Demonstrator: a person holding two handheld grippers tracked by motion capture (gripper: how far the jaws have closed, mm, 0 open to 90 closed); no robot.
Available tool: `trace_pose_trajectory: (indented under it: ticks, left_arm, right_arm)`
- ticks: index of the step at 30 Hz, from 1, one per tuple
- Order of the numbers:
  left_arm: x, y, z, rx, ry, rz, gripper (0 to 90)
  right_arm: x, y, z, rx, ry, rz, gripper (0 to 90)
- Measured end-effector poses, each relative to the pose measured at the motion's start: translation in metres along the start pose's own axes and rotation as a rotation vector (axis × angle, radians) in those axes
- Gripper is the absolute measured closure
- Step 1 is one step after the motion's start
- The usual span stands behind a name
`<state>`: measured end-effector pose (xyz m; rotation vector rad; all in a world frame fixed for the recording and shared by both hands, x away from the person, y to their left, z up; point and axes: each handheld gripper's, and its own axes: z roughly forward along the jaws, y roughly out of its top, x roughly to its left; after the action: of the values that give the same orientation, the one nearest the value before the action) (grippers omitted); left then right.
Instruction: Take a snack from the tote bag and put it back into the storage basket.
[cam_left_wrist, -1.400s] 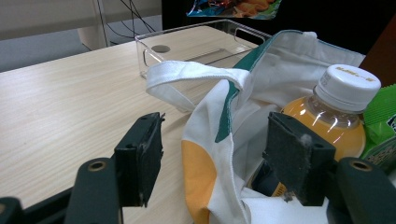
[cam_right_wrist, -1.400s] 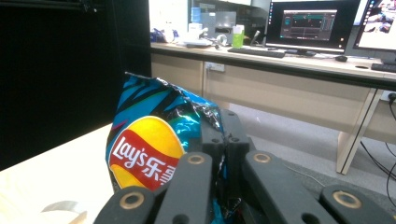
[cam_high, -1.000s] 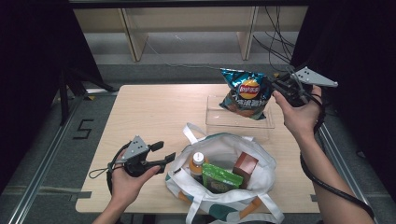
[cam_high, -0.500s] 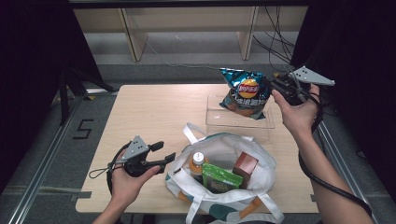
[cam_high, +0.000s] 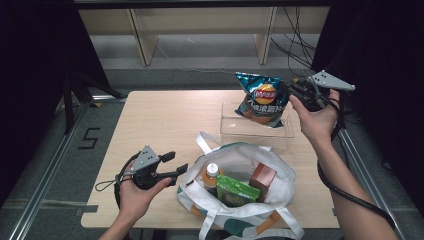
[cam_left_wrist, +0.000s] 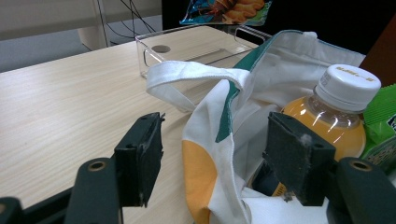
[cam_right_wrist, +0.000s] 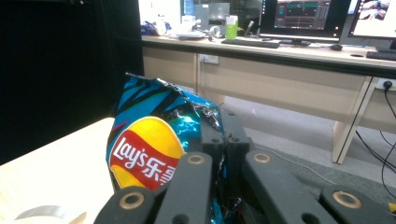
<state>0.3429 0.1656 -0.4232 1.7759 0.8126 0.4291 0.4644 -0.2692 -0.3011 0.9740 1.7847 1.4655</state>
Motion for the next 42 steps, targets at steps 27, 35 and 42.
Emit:
trace_pose_trajectory:
  ticks: [27,35,42]
  left_arm:
    - [0.000,-0.001,0.000,0.004,-0.001,0.001,36.1]
    - [0.000,-0.001,0.001,0.002,-0.003,-0.002,36.1]
    - [0.000,-0.001,0.001,0.000,-0.008,-0.002,36.1]
  right_arm:
    - [0.000,-0.006,0.013,0.006,-0.019,0.031,90.0]
    - [-0.003,-0.007,0.016,0.008,-0.020,0.011,90.0]
    - [-0.004,-0.008,0.021,0.018,-0.022,0.013,90.0]
